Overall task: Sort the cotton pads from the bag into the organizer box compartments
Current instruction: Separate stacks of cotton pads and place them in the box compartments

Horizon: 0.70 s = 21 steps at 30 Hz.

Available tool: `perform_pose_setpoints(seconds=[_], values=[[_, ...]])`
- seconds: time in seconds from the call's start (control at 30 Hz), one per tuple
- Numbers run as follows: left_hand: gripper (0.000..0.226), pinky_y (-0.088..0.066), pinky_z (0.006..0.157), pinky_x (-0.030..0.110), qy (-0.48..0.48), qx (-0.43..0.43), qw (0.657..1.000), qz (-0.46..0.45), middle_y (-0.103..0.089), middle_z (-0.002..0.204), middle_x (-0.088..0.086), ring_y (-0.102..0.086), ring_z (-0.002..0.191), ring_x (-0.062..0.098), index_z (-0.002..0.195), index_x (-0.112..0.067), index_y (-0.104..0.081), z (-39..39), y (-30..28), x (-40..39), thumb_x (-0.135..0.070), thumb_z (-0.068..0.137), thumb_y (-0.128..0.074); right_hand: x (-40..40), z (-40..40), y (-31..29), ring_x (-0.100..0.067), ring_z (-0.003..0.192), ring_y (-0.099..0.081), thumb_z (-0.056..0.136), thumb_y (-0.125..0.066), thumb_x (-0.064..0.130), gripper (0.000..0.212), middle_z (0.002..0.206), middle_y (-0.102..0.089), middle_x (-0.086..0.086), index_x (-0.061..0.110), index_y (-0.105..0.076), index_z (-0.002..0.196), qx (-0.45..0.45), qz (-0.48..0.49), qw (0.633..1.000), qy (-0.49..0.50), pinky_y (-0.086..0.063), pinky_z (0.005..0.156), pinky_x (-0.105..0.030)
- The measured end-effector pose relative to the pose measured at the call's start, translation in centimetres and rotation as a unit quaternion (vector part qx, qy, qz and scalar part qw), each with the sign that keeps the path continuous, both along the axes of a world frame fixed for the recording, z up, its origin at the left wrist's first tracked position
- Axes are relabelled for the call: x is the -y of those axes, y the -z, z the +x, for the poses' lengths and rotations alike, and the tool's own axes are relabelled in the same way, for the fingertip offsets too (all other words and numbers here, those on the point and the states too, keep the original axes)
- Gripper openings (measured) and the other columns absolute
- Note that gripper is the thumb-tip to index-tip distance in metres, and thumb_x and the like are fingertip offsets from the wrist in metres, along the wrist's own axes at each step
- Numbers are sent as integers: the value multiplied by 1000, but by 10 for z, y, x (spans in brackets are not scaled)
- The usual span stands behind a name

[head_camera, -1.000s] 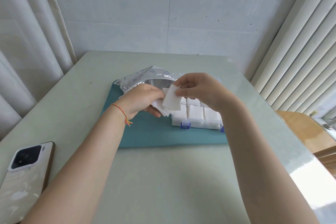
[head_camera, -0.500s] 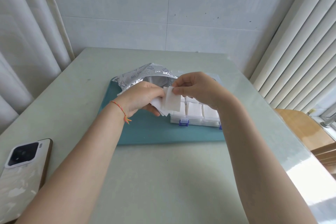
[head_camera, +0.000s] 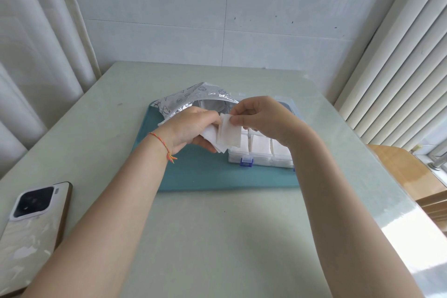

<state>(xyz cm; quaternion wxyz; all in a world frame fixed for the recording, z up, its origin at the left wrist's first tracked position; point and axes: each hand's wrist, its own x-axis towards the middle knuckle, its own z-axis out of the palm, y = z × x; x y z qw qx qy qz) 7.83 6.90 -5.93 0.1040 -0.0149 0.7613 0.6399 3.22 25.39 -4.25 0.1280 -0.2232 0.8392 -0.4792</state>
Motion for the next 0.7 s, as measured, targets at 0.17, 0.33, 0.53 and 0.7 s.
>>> perform_pose_setpoints(seconds=[0.17,0.33,0.53,0.7], values=[[13,-61,64,33,14,-36,999,-14,-72,82,13,-69,72,23,88,-5,-73,-1,6,2,-13,93,-64,1,0,0,-10,67,-51,87,-73,14,3,74,-66,6,17,-72,87,2,3,1000,10,-38,61,-19],[12,-61,67,34,-1,-65,998,-13,-70,84,11,-69,74,22,90,0,-72,-3,8,5,-10,92,-66,0,-1,-1,-8,69,-54,90,-69,27,11,87,-69,3,19,-71,98,-11,22,997,67,-39,56,-17],[13,-62,68,37,-16,-77,997,-1,-68,84,10,-68,75,21,85,-4,-71,-5,8,6,-13,92,-66,1,0,1,-12,64,-45,87,-71,35,19,78,-61,0,16,-68,83,16,50,996,71,-35,60,-25],[12,-59,58,29,-115,-73,986,99,-70,85,12,-68,74,23,87,-6,-68,-9,9,3,-13,95,-62,14,-1,3,-15,74,-58,93,-54,11,15,85,-67,-2,16,-69,92,42,-102,987,113,-46,66,-27]])
